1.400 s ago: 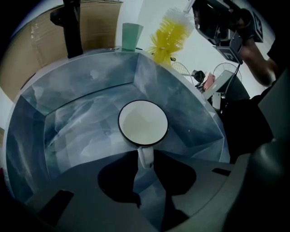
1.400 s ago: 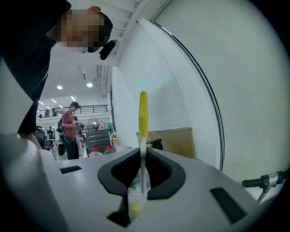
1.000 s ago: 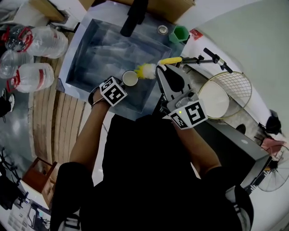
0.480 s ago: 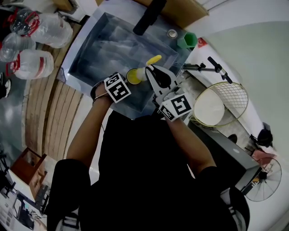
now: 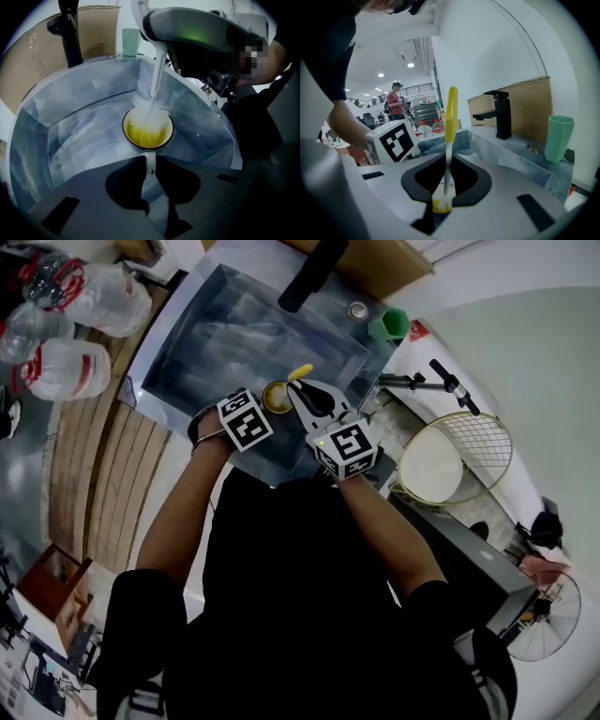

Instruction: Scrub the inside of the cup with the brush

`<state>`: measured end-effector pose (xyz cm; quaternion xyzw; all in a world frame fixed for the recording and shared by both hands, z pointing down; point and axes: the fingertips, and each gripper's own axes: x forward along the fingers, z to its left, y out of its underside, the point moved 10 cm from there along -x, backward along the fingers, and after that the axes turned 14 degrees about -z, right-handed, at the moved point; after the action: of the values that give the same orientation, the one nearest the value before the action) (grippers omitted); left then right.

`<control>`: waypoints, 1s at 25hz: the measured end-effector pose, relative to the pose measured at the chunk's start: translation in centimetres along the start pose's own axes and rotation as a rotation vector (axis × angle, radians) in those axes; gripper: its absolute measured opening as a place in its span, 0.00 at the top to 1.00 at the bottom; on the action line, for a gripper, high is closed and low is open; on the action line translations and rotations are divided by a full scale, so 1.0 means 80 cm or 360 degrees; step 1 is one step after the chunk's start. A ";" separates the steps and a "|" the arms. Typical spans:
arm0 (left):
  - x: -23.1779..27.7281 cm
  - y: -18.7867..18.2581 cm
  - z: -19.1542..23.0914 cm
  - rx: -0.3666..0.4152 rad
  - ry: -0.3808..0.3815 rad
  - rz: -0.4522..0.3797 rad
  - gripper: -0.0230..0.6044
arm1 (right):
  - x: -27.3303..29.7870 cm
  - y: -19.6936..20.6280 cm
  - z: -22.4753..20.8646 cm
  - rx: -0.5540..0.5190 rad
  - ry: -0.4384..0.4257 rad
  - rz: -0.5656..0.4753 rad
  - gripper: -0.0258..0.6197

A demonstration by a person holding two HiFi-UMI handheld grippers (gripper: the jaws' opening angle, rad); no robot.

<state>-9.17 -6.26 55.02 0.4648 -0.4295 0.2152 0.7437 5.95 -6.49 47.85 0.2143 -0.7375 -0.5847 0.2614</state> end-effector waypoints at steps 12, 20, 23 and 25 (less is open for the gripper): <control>0.000 -0.001 -0.001 0.0043 0.0004 0.0022 0.85 | 0.009 -0.060 -0.005 -0.0076 -0.0015 -0.0148 0.88; 0.001 -0.002 -0.005 0.0095 0.0000 0.0028 0.85 | 0.023 0.005 0.007 0.0034 -0.0027 -0.0006 0.89; 0.002 -0.002 -0.007 0.0102 0.0013 0.0037 0.85 | 0.028 0.000 0.008 0.0026 -0.0043 0.0012 0.89; 0.001 -0.001 -0.005 0.0085 0.0024 0.0045 0.85 | 0.030 -0.008 0.008 0.0018 -0.0057 0.0005 0.89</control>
<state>-8.89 -5.93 55.00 0.4768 -0.4245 0.2407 0.7311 3.70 -7.60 47.46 0.2042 -0.7457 -0.5838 0.2476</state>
